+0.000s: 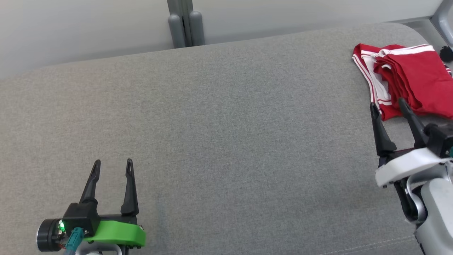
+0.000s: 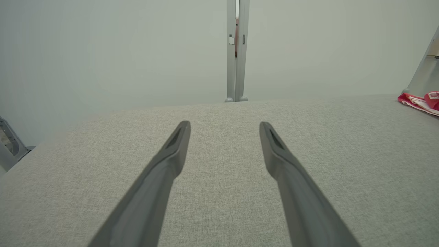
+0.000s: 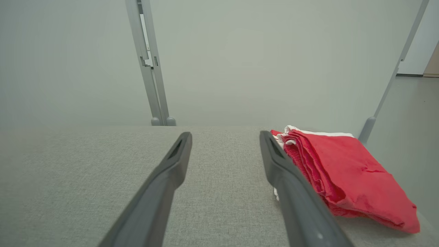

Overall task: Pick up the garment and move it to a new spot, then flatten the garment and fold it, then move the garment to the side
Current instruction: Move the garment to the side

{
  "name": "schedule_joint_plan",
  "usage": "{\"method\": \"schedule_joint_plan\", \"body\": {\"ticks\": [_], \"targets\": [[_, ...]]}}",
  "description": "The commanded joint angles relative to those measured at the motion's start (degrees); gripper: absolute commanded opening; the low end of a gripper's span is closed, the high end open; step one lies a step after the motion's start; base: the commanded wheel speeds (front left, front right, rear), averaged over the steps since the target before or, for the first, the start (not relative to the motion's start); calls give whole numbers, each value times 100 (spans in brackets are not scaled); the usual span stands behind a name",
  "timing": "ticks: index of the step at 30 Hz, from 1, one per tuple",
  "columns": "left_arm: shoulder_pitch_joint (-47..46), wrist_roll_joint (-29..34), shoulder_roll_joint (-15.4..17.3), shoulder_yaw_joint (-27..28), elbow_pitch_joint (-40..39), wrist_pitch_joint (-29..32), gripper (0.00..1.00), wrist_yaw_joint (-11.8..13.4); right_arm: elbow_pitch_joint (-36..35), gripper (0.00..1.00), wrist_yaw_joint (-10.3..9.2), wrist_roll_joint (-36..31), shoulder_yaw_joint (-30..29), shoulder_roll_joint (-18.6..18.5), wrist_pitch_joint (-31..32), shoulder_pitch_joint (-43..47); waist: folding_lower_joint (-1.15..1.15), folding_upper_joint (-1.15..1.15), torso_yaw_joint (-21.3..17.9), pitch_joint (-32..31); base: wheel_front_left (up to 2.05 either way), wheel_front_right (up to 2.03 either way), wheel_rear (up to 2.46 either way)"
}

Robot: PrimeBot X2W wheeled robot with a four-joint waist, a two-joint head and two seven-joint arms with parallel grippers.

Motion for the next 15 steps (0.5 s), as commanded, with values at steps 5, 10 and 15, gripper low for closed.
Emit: {"method": "schedule_joint_plan", "body": {"ticks": [5, 10, 15], "targets": [[132, -49, -23, 54, 157, 3, 100, -76, -397, 100, -12, -202, -261, 399, -15, 787, 0, 0, 330, -356, 0, 0, 0], [129, -41, -38, 79, 297, 3, 100, -147, -714, 100, -11, -355, -481, 769, -15, 1370, 0, 0, 502, -516, 0, 0, 0], [164, -43, -52, 104, 351, 3, 100, -181, -962, 100, -11, -515, -580, 1042, -15, 1746, 0, 0, 610, -637, 0, 0, 0]]}}
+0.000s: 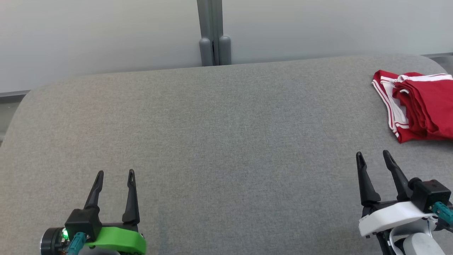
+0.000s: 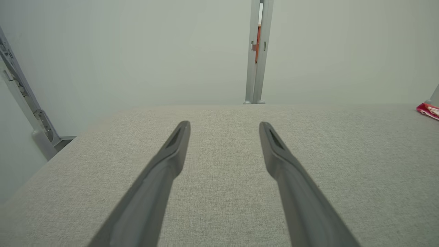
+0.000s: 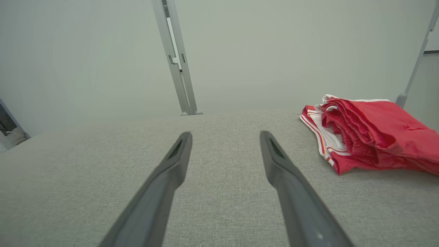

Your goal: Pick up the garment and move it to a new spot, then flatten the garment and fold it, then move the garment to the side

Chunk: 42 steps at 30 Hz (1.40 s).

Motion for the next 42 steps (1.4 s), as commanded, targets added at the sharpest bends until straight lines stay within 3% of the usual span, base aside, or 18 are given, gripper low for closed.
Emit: {"method": "schedule_joint_plan", "body": {"ticks": [1, 29, 30, 35, 42], "targets": [[86, -15, -2, 19, 15, 3, 100, -39, -60, 100, -10, -43, -19, 54, -15, 123, 0, 0, 101, -102, 0, 0, 0], [152, -170, -23, 115, 70, 3, 100, -118, -95, 100, -10, -129, 83, 192, -15, 264, 0, 0, 181, -226, 0, 0, 0], [77, -115, -21, 114, 78, 0, 0, -98, -102, 0, 0, -125, 78, 199, 0, 194, 0, 0, 181, -226, 0, 0, 0], [139, -173, -49, 126, 345, 28, 0, -99, 116, 0, 1, -59, 102, 284, 23, 294, 0, 0, 180, -226, 0, 0, 0], [47, -955, -46, 214, 365, 251, 0, -128, 136, 0, 1, 676, 25, 315, 211, 225, 0, 0, 176, -221, 0, 0, 0]]}}
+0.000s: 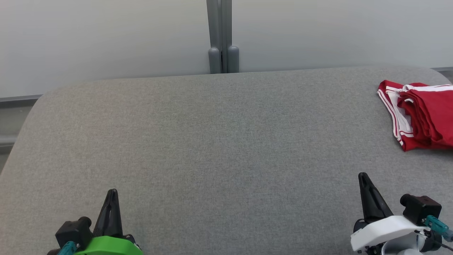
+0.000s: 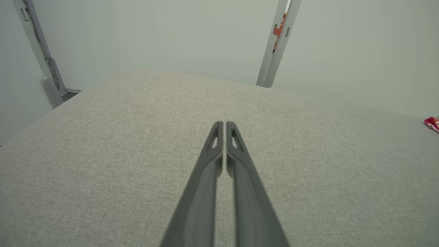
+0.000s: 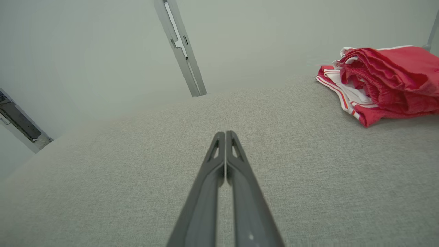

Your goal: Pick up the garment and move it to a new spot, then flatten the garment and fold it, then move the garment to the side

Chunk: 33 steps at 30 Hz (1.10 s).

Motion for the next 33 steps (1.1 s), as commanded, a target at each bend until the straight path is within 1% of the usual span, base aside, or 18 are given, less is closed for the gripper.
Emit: {"method": "schedule_joint_plan", "body": {"ticks": [1, 15, 33], "targets": [[-138, -308, 16, 54, -83, 55, 0, -33, -72, 0, -1, 291, -56, -14, 62, -138, 0, 0, -1, 2, 0, 0, 0], [-252, -1709, 21, 148, -120, 391, 0, -85, -29, 0, -2, 1580, -199, 47, 402, -269, 0, 0, -10, 12, 0, 0, 0], [-394, -3207, 28, 273, -133, 778, 0, -141, 17, 0, -3, 2964, -363, 125, 778, -402, 0, 0, -20, 25, 0, 0, 0]]}}
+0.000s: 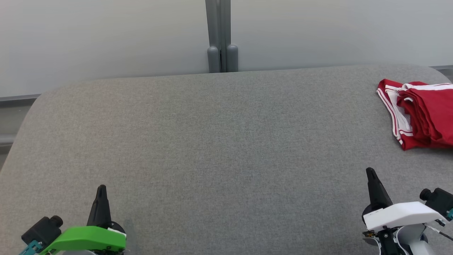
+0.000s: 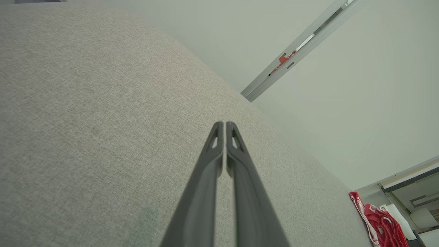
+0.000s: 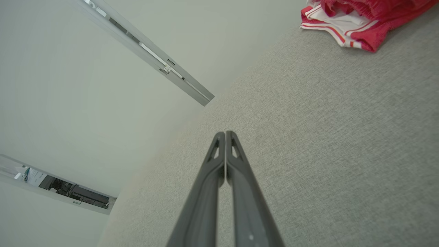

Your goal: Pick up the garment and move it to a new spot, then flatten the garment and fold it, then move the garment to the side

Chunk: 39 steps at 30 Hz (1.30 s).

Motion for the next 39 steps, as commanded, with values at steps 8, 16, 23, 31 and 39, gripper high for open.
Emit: {"method": "schedule_joint_plan", "body": {"ticks": [8, 16, 23, 31, 39], "targets": [[-240, -706, 30, 86, -86, 171, 0, -54, -30, 0, -2, 657, -101, 26, 173, -197, 0, 0, -5, 6, 0, 0, 0], [-291, -1236, 33, 131, -90, 308, 0, -77, -12, 0, -3, 1152, -163, 54, 312, -239, 0, 0, -10, 12, 0, 0, 0], [-329, -1692, 36, 171, -91, 425, 0, -98, 4, 0, -3, 1559, -216, 80, 425, -282, 0, 0, -14, 17, 0, 0, 0], [-368, -2143, 39, 209, -92, 545, 0, -110, 20, 0, -3, 1970, -272, 108, 548, -319, 0, 0, -19, 23, 0, 0, 0], [-411, -2583, 41, 244, -94, 659, 0, -128, 36, 0, -2, 2376, -328, 134, 664, -352, 0, 0, -24, 29, 0, 0, 0]]}}
